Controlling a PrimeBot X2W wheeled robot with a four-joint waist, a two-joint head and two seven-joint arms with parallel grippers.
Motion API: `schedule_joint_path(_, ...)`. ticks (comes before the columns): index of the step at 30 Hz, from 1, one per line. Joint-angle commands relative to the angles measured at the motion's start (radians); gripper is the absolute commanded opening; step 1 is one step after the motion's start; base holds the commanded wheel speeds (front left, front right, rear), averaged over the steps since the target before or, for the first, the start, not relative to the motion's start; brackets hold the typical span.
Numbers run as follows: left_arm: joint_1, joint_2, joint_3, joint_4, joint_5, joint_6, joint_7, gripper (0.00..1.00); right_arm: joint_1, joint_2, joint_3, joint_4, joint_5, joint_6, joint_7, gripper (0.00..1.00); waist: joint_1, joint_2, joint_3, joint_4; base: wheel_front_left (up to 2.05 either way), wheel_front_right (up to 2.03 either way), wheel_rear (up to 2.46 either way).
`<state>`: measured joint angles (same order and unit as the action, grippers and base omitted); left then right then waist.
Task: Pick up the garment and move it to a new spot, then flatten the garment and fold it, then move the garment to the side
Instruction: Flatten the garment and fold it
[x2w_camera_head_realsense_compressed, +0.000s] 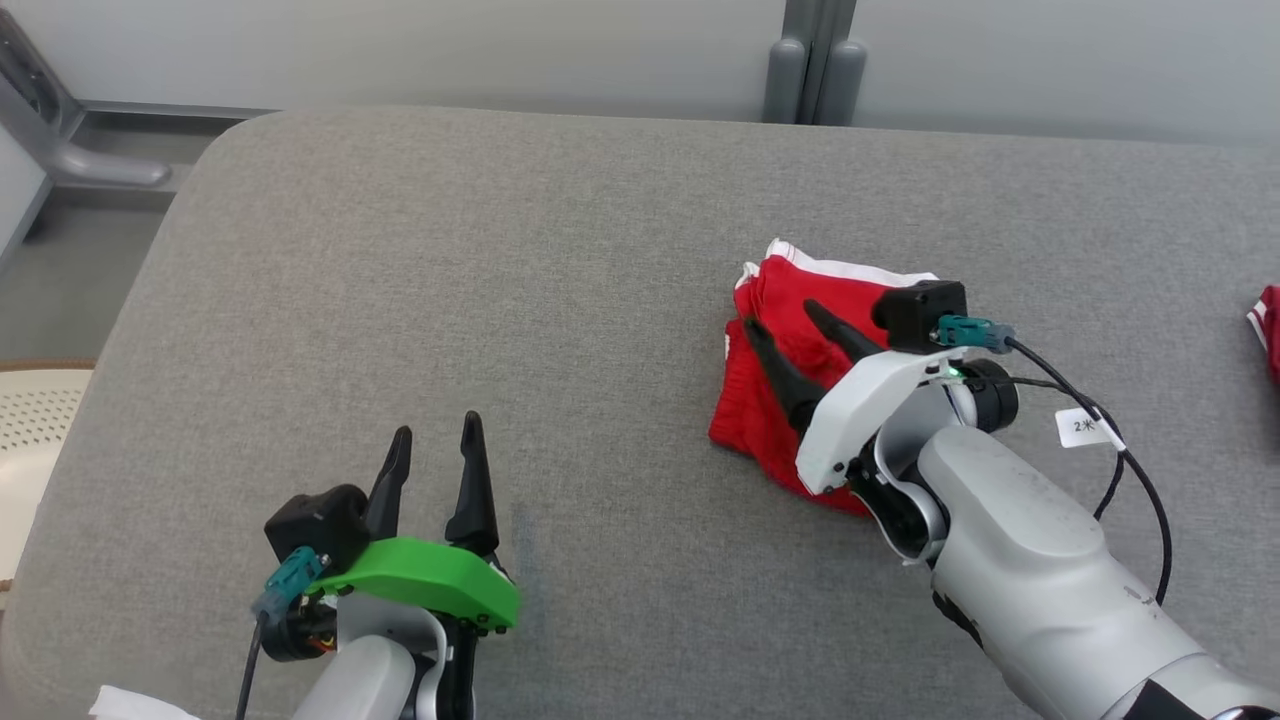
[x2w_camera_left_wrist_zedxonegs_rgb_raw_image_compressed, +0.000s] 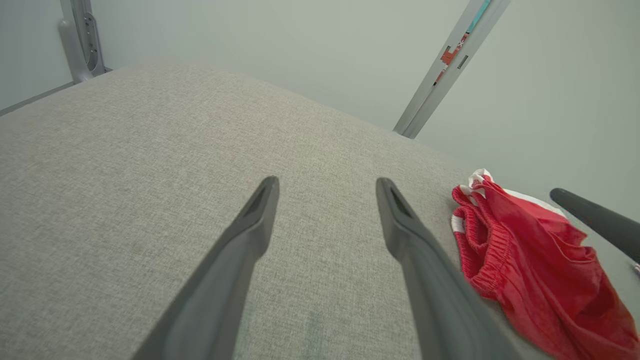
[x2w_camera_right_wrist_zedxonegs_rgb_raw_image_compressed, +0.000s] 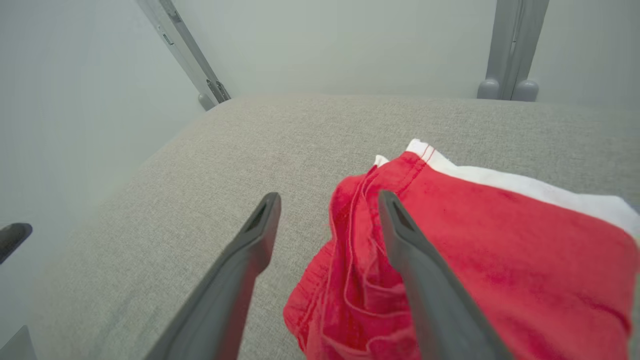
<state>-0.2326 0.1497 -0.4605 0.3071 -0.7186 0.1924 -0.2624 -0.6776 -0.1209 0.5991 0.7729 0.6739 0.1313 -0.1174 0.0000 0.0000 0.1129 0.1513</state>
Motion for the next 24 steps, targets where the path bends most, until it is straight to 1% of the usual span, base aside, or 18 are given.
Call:
schedule_joint_path(1,0.004,0.0,0.002,0.004,0.014,-0.006,-0.003,1.0,0.015,-0.016,-0.001,-0.017,0.003,-0.001,-0.025,1.0,0.0,0.0,-0.009,-0.02,0.0,0.0,0.0)
schedule_joint_path(6,0.015,-0.005,0.0,0.008,0.018,-0.011,-0.003,1.0,0.017,-0.074,-0.029,-0.05,-0.027,-0.001,-0.072,1.0,0.0,0.0,-0.017,-0.042,0.0,0.0,0.0)
schedule_joint_path(12,0.008,-0.011,-0.011,0.011,0.019,-0.017,-0.002,1.0,0.035,-0.142,-0.07,0.005,-0.1,-0.001,-0.065,1.0,0.0,0.0,-0.005,-0.032,0.0,0.0,0.0)
schedule_joint_path(13,0.006,-0.011,-0.011,0.011,0.018,-0.016,-0.001,1.0,0.038,-0.149,-0.07,0.014,-0.11,-0.001,-0.064,0.87,0.0,0.0,-0.002,-0.028,0.0,0.0,0.0)
schedule_joint_path(14,0.005,-0.009,-0.011,0.012,0.017,-0.017,-0.001,1.0,0.042,-0.157,-0.062,0.026,-0.125,-0.001,-0.058,0.38,0.0,0.0,0.004,-0.023,0.0,0.0,0.0)
schedule_joint_path(15,0.005,-0.008,-0.01,0.012,0.016,-0.018,-0.001,1.0,0.045,-0.159,-0.058,0.031,-0.13,-0.001,-0.055,0.24,0.0,0.0,0.006,-0.02,0.0,0.0,0.0)
schedule_joint_path(16,0.005,-0.006,-0.01,0.012,0.016,-0.018,-0.001,1.0,0.049,-0.157,-0.05,0.037,-0.135,-0.001,-0.047,0.04,0.0,0.0,0.01,-0.015,0.0,0.0,0.0)
schedule_joint_path(17,0.004,-0.005,-0.009,0.013,0.016,-0.018,-0.001,1.0,0.051,-0.155,-0.043,0.041,-0.138,-0.001,-0.043,0.0,0.0,0.0,0.012,-0.012,0.0,0.0,0.0)
schedule_joint_path(19,0.0,-0.006,-0.008,0.015,0.017,-0.017,-0.001,1.0,0.058,-0.149,-0.028,0.049,-0.141,-0.001,-0.035,0.0,0.0,0.0,0.016,-0.004,0.0,0.0,0.0)
schedule_joint_path(24,-0.009,-0.008,-0.007,0.018,0.018,-0.018,-0.002,1.0,0.066,-0.103,0.043,0.049,-0.129,-0.001,-0.022,0.0,0.0,0.0,0.021,0.013,0.0,0.0,0.0)
